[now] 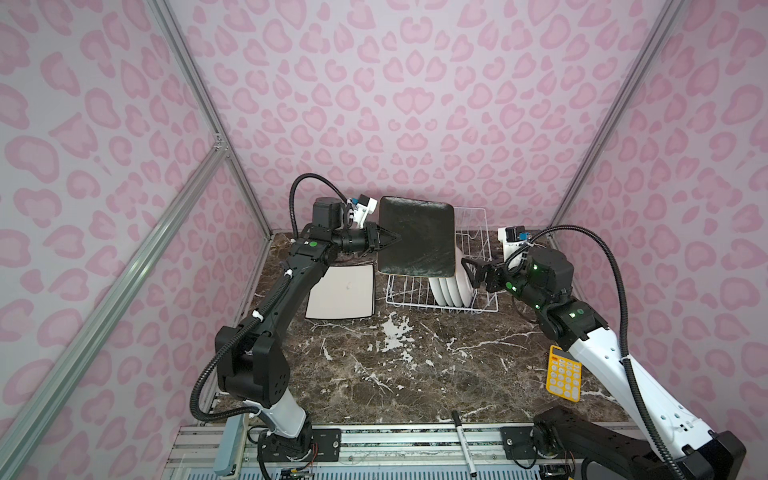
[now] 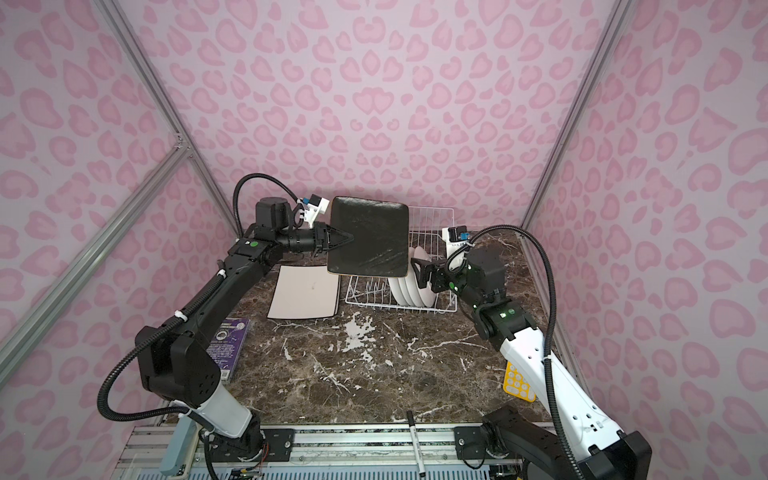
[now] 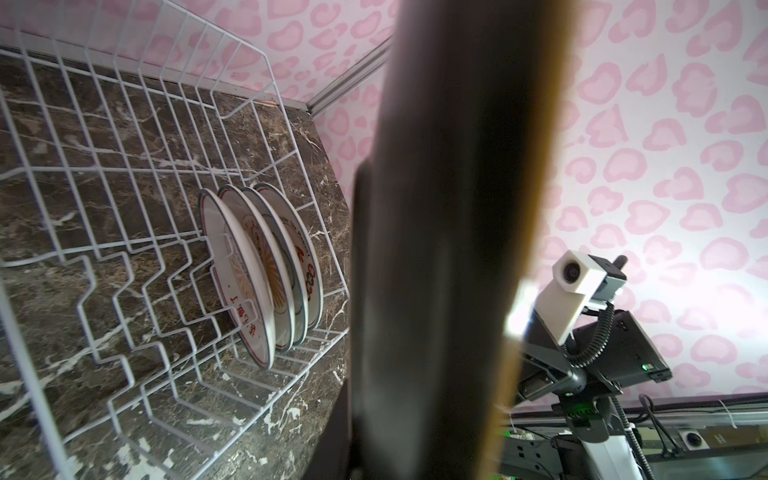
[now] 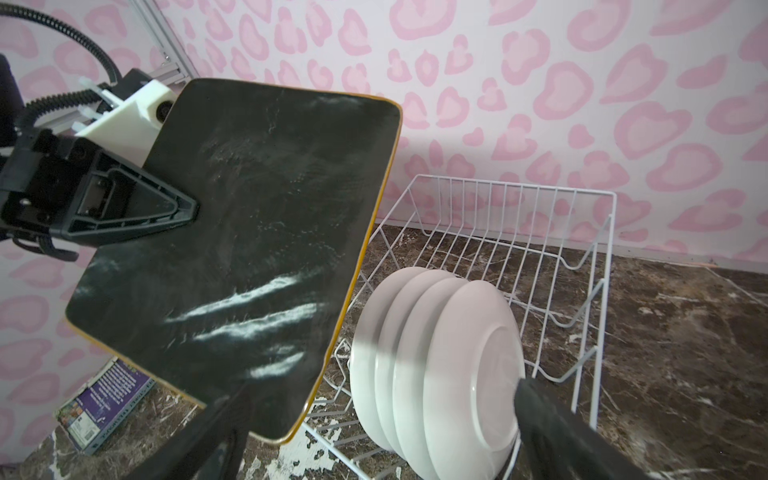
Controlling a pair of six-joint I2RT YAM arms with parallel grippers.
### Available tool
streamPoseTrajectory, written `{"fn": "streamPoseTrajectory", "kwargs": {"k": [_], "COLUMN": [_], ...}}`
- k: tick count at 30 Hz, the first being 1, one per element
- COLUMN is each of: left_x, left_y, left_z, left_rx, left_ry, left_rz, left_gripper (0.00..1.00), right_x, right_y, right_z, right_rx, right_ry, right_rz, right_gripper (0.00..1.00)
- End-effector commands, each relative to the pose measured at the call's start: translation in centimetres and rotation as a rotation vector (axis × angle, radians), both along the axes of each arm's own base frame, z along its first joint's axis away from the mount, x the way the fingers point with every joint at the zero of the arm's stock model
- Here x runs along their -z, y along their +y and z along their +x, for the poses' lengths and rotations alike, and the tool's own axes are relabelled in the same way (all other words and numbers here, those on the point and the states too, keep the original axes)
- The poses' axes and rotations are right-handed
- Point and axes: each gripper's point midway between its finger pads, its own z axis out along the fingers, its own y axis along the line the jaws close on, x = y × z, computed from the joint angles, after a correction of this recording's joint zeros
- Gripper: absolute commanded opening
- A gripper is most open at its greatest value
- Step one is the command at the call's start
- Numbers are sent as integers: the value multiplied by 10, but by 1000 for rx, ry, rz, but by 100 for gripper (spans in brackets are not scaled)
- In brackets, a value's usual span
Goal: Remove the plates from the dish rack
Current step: 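Carry the dark plate toward the white plates with the left gripper while right releases, then lower the dark plate onto the stacked white square plates with the left gripper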
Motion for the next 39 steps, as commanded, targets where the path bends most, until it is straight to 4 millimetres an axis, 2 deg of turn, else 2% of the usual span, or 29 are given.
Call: {"fn": "streamPoseTrajectory", "kwargs": {"k": [1,13,27,32,39], "left_x": [-27,-11,1,17,48], "left_y": [12,72,130,148,160], "left_z": [-4,-5,-6,-6,-1], "left_rx": [4,-158,-300,-317,-270], "left_ry": [-131,-145,-148,-123,-77], "left_rz": [7,211,409,499,619], "left_gripper": [4,4,4,4,4], "right_x": [0,13,24,28,33], "right_y": [8,43,60,67,77], "right_z": [1,0,-1,0,1], "right_rx": [-14,-82,-118,-137,-158], "right_ry": [-43,-54,-19,-3,25], "right_rz": [-82,-173,-203,-209,-215], "right_gripper": [99,99,99,99,99]}}
